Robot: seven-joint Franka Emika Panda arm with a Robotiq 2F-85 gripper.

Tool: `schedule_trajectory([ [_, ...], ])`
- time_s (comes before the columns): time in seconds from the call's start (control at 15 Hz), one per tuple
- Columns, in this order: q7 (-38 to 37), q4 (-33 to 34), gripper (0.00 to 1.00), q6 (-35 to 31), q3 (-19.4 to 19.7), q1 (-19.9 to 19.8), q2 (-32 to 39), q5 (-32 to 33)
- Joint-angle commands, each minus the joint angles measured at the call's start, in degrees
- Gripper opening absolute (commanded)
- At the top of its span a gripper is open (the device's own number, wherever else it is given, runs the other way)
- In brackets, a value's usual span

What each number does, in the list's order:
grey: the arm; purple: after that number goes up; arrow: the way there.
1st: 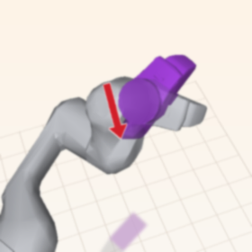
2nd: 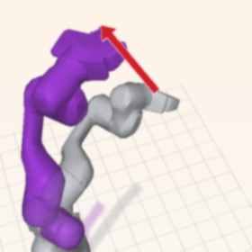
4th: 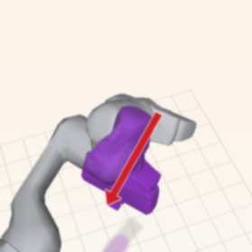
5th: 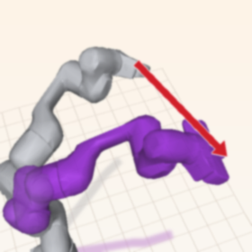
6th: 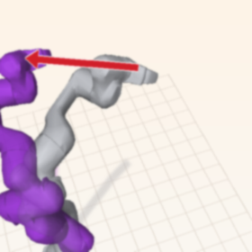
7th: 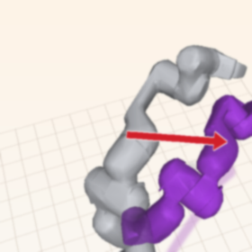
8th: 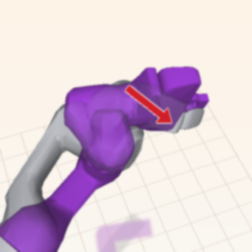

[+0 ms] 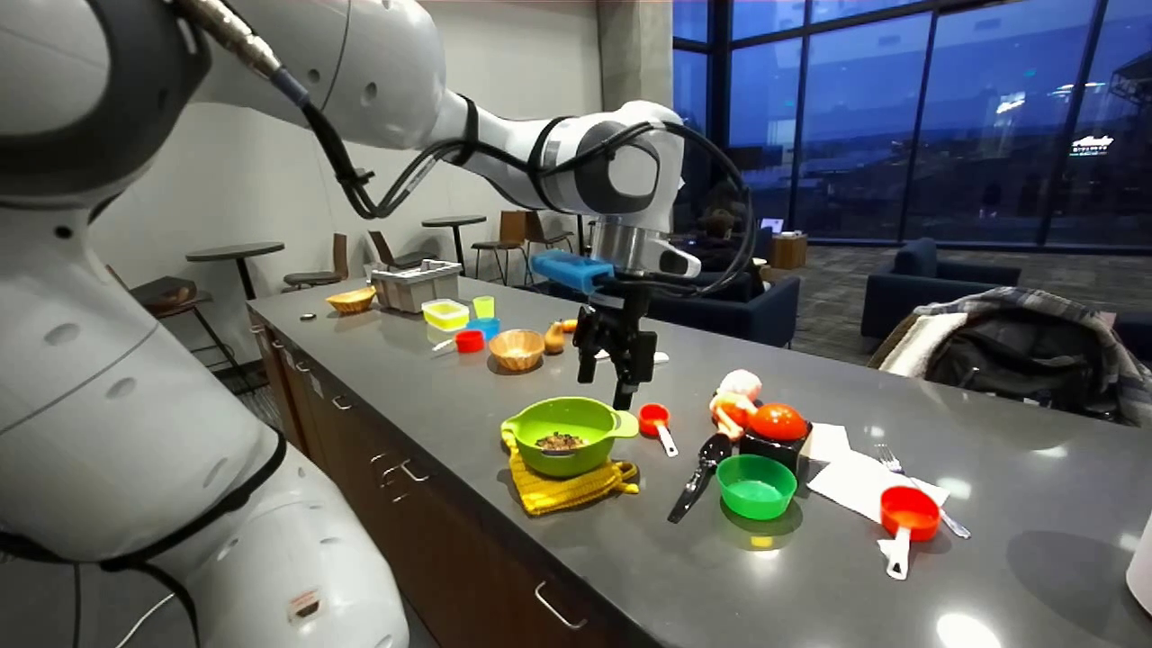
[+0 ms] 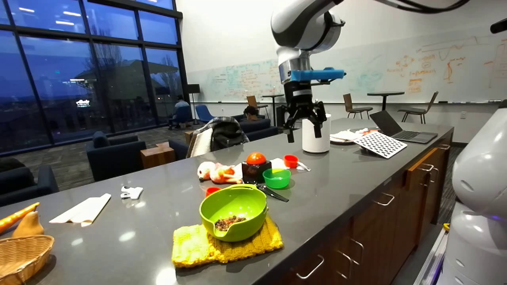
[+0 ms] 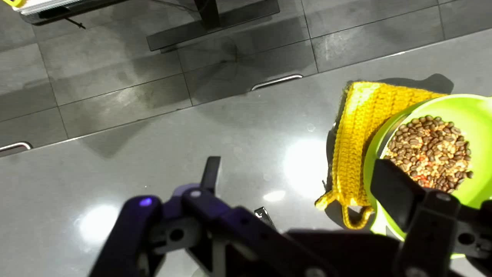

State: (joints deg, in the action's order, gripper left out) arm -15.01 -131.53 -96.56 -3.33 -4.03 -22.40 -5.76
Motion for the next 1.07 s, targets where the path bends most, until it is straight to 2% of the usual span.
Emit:
schedule_trajectory([
  [0.0,-0.35,0.4,1.0,0.09,0.57,0.66,0.37,0.19],
  [0.6,-0.46,0.43,1.0,0.11,0.51,0.67,0.42,0.2],
  [0.8,1.66,2.79,1.0,0.45,0.4,0.76,3.89,2.89],
  [1.0,3.42,7.09,1.0,1.82,-0.08,0.77,8.55,9.66],
])
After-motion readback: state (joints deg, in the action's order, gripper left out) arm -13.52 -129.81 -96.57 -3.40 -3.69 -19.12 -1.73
